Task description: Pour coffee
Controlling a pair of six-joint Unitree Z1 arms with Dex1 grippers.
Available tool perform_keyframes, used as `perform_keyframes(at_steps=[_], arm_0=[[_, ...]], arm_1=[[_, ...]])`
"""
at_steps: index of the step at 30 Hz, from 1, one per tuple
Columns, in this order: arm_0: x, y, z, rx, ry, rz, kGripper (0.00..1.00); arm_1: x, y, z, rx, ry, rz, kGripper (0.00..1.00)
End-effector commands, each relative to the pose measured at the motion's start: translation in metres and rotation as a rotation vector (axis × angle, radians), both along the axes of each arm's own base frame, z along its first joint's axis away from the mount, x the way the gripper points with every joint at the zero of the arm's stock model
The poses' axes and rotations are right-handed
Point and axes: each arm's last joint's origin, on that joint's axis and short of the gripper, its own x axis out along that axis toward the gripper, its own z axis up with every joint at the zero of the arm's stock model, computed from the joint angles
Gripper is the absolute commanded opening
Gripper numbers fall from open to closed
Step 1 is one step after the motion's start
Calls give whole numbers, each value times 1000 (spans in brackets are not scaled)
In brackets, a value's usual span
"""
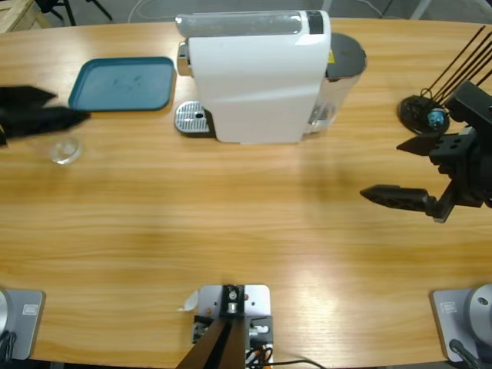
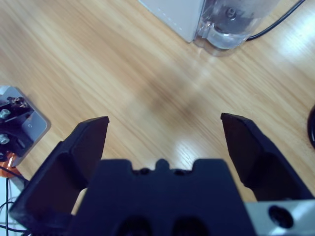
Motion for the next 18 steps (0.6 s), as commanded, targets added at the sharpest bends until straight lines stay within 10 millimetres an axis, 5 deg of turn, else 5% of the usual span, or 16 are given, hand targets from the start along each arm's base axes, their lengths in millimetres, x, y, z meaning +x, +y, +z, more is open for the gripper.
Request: perform_keyframes(at_steps=[1, 5, 8, 18], arm_0=[[85, -32, 31, -261, 274, -38, 784], [123, -22, 21, -438, 450, 165, 884], [130, -24, 14, -511, 563, 237, 881], [159, -67, -7, -652, 684, 60, 965]], arm_1=[[-5, -3, -4, -1, 20, -7, 996], [-7, -4, -4, 0, 9, -19, 991], [-6, -5, -4, 0, 6, -20, 991], [-8, -6, -4, 1, -1, -23, 987]])
